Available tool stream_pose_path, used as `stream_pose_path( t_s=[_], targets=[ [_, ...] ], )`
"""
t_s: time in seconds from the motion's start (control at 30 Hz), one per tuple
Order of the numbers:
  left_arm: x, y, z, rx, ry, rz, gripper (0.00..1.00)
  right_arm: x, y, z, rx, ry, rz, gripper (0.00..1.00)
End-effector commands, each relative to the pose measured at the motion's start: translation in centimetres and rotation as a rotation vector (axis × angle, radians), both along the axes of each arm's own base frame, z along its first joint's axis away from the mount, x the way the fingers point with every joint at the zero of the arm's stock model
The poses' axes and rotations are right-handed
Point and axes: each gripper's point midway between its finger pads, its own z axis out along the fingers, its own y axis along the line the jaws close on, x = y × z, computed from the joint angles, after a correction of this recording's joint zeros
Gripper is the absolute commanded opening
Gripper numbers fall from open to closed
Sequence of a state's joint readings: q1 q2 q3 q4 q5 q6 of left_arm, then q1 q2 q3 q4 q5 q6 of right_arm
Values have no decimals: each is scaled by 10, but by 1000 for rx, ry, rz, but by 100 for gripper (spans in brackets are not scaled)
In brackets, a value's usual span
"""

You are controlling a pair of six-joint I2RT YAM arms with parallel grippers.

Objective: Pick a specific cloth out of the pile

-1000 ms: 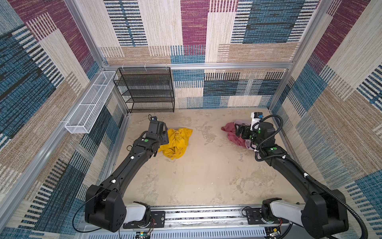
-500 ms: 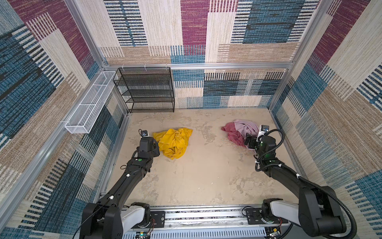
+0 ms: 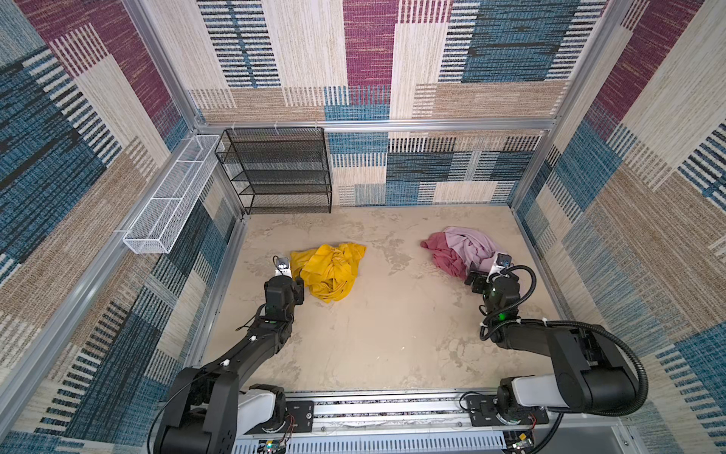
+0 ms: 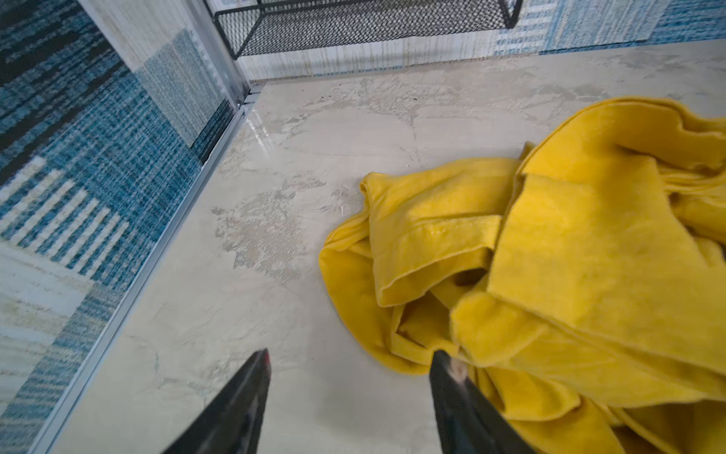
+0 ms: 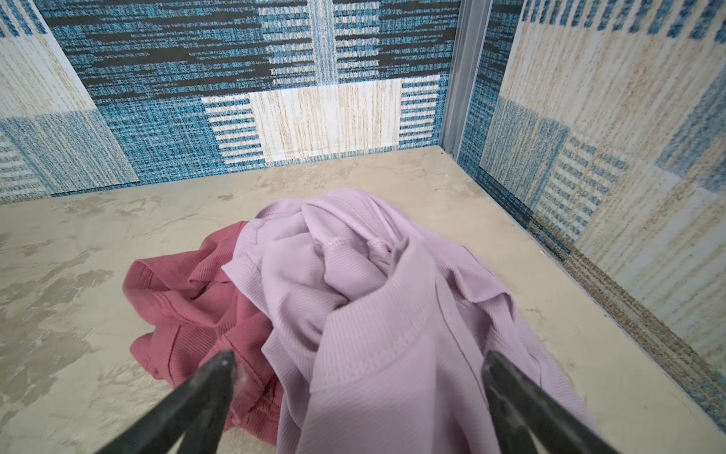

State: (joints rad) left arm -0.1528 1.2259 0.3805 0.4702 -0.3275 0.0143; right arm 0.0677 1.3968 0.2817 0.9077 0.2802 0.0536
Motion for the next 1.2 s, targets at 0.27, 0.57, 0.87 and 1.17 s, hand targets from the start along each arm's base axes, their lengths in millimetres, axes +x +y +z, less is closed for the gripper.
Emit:
stream_pose_path(
  t_s=[0.27, 0.57, 0.87, 1.17],
  targets=[
    [28, 0, -2, 3, -154, -59, 68, -5, 10, 27, -60, -186, 67, 99],
    [43, 7, -18, -56, -93, -72, 68, -5, 16, 19, -55, -188, 140, 100],
    [48, 10, -22, -114, -57, -93, 74, -1, 15, 14, -36, -161, 164, 100],
    [49, 11, -21, -125, -56, -95, 76, 0, 16, 14, -36, -159, 169, 100]
  ],
)
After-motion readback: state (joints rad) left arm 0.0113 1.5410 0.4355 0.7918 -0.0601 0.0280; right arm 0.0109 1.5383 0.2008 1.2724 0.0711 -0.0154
